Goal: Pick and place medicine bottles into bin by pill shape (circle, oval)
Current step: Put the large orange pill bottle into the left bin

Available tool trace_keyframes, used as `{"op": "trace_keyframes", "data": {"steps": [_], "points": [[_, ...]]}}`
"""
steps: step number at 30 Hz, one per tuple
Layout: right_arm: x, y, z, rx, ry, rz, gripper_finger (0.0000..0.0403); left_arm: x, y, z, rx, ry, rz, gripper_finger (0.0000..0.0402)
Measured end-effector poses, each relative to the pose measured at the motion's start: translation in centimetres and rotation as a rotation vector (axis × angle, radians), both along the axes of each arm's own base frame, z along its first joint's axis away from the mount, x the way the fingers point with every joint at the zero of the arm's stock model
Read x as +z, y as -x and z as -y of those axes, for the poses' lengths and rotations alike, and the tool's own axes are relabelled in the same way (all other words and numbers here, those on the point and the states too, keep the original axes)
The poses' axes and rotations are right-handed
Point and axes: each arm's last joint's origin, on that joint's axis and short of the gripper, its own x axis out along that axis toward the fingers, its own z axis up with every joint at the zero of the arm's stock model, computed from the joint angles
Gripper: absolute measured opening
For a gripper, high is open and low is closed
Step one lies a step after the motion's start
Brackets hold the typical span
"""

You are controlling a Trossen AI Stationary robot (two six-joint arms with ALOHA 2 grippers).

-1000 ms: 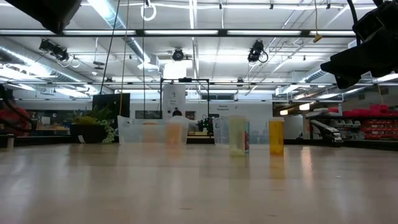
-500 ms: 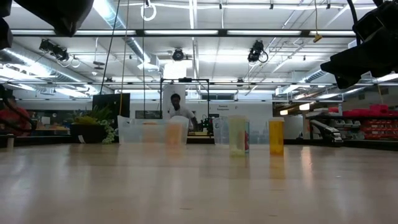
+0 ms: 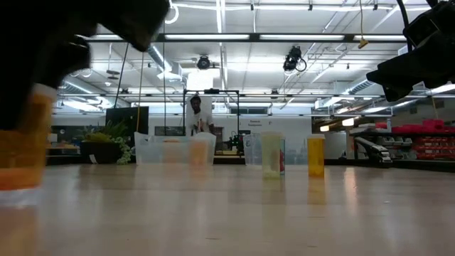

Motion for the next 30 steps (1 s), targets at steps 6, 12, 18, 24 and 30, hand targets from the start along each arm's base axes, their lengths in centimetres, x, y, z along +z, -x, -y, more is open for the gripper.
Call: {"op": "trace_keyframes", "data": {"steps": [6,12,18,24,30], "points": [[0.0,0.0,0.0,0.0,0.0,0.0,0.0138,0.2,-1.9,-3.4,-0.105,0.019,0.011,0.0236],[0.0,0.0,0.0,0.0,0.0,0.0,0.0138,0.2,-3.7,-7.9,-0.199,0.063,0.005,0.0212],[0.0,0.0,0.0,0.0,0.0,0.0,0.0138,0.2,-4.2,-12.6,-0.246,0.073,-0.063,0.0222],[0.0,0.0,0.0,0.0,0.0,0.0,0.0138,0.2,-4.2,-16.5,-0.286,0.084,-0.109,0.022],[0.0,0.0,0.0,0.0,0.0,0.0,0.0138,0.3,-3.8,-20.0,-0.291,0.103,-0.149,0.0211]]}}
